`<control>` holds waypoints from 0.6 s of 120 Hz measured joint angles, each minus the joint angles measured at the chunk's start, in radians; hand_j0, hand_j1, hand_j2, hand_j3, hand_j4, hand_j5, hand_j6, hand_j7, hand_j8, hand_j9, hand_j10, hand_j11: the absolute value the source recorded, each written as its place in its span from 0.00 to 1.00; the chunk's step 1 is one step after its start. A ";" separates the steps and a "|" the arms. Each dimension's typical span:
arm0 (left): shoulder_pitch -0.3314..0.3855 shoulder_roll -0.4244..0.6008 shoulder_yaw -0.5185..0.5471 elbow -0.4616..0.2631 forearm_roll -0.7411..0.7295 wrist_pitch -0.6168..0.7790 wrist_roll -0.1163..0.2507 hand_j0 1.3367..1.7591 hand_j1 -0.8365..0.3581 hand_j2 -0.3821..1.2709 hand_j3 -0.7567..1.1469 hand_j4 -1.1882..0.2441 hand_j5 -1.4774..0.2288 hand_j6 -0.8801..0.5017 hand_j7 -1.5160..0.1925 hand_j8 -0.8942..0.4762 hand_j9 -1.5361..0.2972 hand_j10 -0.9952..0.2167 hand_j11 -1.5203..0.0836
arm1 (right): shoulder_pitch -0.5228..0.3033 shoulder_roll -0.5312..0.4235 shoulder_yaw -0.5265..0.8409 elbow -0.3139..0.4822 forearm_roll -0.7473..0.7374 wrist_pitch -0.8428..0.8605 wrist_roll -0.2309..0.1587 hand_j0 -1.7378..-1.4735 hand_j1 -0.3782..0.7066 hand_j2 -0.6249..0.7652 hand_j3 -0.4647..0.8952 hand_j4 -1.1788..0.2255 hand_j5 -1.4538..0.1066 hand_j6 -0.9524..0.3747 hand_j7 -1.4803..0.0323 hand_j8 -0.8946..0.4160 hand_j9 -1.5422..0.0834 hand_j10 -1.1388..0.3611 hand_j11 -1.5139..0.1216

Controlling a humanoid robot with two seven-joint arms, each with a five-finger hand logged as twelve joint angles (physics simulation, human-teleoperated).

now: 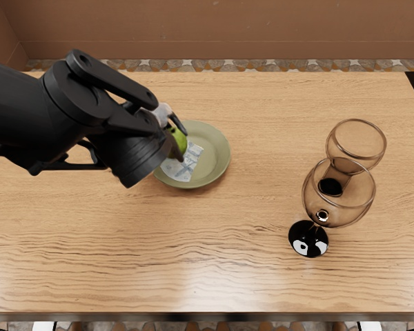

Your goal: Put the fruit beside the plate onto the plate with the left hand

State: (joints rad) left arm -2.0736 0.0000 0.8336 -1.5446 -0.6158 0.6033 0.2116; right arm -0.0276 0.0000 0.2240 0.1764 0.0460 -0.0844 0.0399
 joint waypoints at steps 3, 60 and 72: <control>0.006 0.000 -0.014 0.009 0.002 0.000 0.000 0.73 0.27 0.59 0.40 0.51 0.13 0.51 0.22 0.52 0.22 0.16 0.24 | 0.000 0.000 0.000 0.000 0.000 0.000 0.000 0.30 0.03 0.45 0.34 0.84 0.93 0.72 0.98 0.68 0.95 0.76 0.93; 0.076 0.000 -0.042 0.119 0.053 0.007 -0.004 0.75 0.69 0.38 0.40 0.63 0.55 0.54 0.60 0.56 0.57 0.52 0.64 | 0.000 0.000 0.000 0.000 0.000 0.000 0.000 0.30 0.03 0.45 0.34 0.84 0.93 0.72 0.98 0.68 0.95 0.76 0.93; -0.072 0.082 -0.021 0.039 0.003 0.007 0.008 0.75 0.80 0.32 0.40 0.70 0.67 0.57 0.70 0.59 0.67 0.63 0.75 | 0.000 0.000 0.000 0.000 0.000 0.000 0.000 0.30 0.03 0.45 0.34 0.84 0.93 0.72 0.98 0.68 0.95 0.76 0.93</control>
State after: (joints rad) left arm -2.1461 0.0825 0.8129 -1.5053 -0.6126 0.6105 0.2198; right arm -0.0275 0.0000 0.2240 0.1764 0.0460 -0.0844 0.0399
